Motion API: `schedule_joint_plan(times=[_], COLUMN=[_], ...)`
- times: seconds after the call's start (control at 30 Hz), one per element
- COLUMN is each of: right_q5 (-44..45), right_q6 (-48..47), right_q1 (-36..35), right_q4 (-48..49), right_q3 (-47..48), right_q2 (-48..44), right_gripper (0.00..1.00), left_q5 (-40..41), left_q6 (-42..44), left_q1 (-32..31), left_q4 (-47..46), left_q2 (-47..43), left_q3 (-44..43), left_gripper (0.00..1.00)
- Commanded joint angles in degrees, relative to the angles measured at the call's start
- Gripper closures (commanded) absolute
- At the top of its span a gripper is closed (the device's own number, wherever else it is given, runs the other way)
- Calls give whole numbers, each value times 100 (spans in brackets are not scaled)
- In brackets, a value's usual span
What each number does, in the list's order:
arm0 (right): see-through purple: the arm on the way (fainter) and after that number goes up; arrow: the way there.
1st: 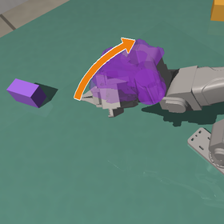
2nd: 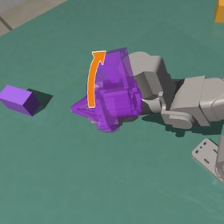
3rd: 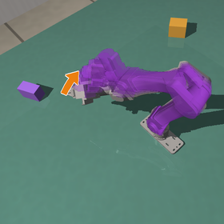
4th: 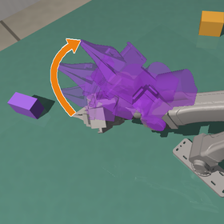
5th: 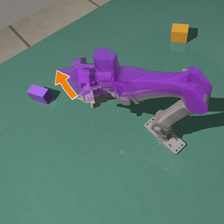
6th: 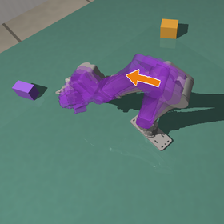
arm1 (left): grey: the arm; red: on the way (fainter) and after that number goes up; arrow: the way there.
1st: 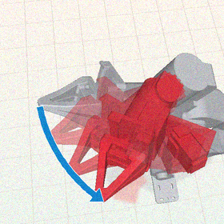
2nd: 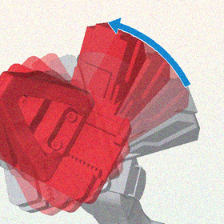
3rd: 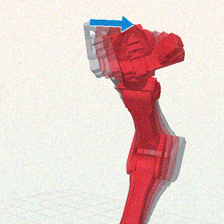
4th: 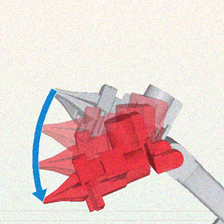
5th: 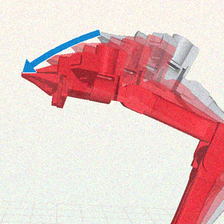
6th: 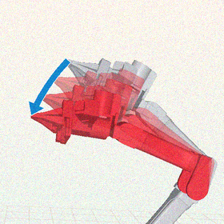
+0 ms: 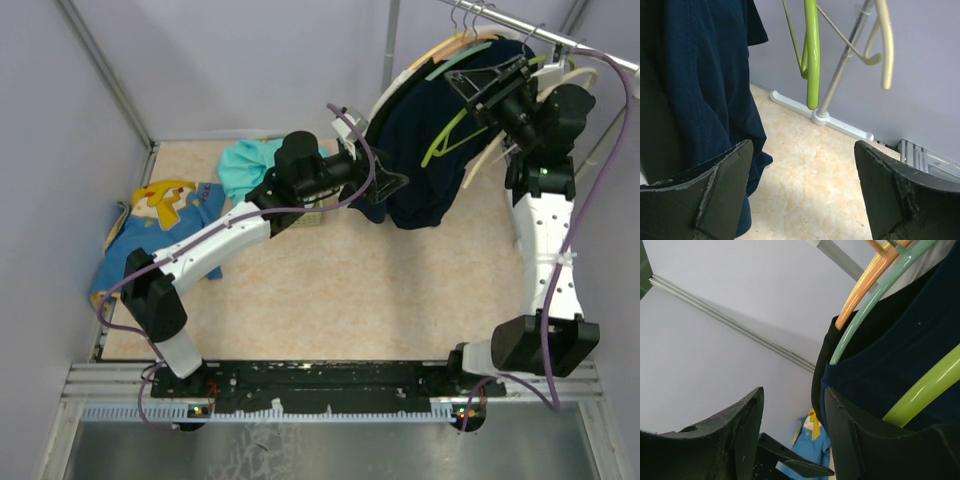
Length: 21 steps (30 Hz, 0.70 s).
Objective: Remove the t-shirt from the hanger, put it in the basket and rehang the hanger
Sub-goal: Pick up the hanger from the clothesline.
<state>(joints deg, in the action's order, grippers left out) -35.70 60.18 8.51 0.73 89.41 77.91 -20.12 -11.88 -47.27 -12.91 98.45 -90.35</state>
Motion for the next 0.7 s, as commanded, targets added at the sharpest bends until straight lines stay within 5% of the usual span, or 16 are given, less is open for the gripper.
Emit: schedule_joint_plan(times=[0.0,0.43,0.67], right_q5=[154,1195,1254], right_q6=[-219,-667,-727], right_q1=[-166,-549,-691], right_q4=[-41,-657,-646], right_q3=[420,709,765], right_q2=[43,138,300], right_gripper=[48,48,47], left_q5=[26,991,288], left_q6=[21,561,887], left_q1=[-45,52,288], left_q4=[-130,-746,-602], left_q2=[-111,-523,-217], left_q3=[-4,486,128], left_gripper=[12,4,3])
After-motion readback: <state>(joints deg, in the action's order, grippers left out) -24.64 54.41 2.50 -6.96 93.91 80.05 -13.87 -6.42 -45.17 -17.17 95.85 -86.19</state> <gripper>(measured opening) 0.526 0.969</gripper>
